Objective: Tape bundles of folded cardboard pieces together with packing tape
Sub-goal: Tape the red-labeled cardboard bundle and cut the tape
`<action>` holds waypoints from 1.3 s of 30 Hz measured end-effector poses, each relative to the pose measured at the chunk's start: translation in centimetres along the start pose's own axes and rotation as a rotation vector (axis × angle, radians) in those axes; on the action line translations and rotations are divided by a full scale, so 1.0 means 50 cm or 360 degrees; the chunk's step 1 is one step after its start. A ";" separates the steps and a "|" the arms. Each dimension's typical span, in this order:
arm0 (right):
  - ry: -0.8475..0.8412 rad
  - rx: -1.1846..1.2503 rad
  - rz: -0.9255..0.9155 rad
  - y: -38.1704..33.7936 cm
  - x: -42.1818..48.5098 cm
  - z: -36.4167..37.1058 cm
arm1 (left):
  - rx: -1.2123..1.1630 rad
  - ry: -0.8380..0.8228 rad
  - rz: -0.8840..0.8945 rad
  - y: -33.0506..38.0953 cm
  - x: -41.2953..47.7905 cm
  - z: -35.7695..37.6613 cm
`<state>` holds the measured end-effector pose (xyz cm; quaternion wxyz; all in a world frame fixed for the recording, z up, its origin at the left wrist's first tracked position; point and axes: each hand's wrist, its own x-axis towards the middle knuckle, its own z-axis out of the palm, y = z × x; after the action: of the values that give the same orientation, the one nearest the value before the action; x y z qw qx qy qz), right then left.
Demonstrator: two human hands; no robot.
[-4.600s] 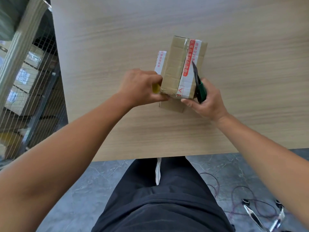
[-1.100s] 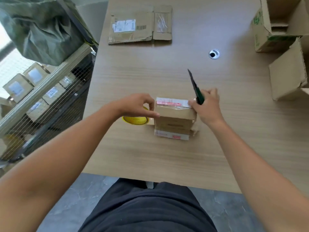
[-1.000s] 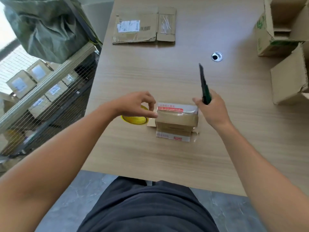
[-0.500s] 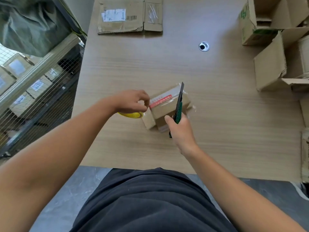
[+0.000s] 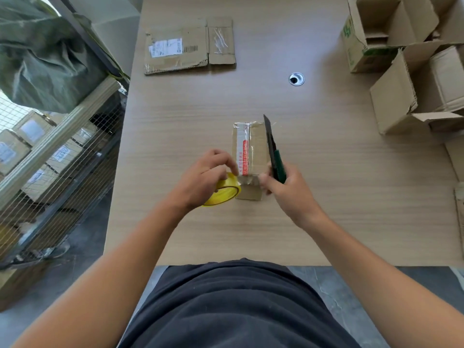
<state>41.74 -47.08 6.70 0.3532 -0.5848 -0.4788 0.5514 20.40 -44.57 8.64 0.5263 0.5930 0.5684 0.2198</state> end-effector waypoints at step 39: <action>0.0416 0.0173 0.0277 0.091 0.029 -0.024 | 0.0960 -0.0227 0.0051 -0.092 0.075 -0.110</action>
<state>43.61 -46.91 2.13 0.3944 -0.6709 -0.3457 0.5243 14.61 -40.02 5.29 0.3617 0.7453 0.5600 0.0074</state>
